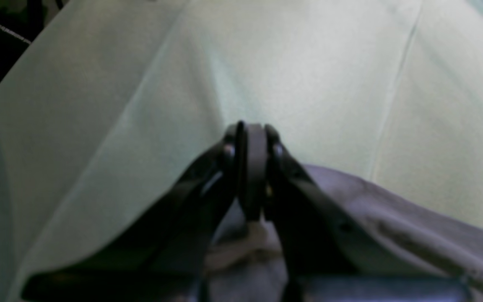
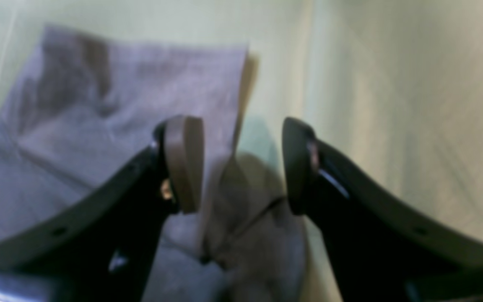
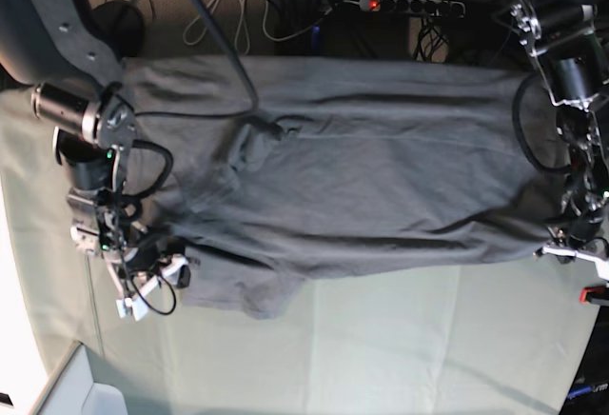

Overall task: Layout the t-shirt on the table in an organized manner, then fold the t-shirt properly
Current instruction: 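Release and regrasp the folded edge with both grippers, smoothing the fold, then pull the folded grey shirt edge with both grippers toward the robot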

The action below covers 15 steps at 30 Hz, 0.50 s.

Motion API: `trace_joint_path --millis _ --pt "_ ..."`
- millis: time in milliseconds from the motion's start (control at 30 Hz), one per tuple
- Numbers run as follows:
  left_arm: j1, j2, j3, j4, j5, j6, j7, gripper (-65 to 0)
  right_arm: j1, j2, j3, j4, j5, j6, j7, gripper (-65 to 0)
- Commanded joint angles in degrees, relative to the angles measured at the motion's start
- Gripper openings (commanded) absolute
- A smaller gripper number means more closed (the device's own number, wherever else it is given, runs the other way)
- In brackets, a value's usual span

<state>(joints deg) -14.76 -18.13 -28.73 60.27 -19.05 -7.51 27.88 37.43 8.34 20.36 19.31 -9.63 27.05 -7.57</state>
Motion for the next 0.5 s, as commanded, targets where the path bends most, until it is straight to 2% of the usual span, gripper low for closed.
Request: trace_joint_path --millis 0,467 --pt "-1.1 -1.1 -0.1 1.1 -0.2 -0.2 -1.5 -64.9 1.6 0.3 0.1 0.2 0.8 -0.2 1.7 -34.3" --pt "-0.4 -1.1 -0.1 1.0 -0.2 -0.2 -1.8 -64.9 0.3 -2.9 -0.3 -0.5 0.9 -0.2 1.4 -34.4"
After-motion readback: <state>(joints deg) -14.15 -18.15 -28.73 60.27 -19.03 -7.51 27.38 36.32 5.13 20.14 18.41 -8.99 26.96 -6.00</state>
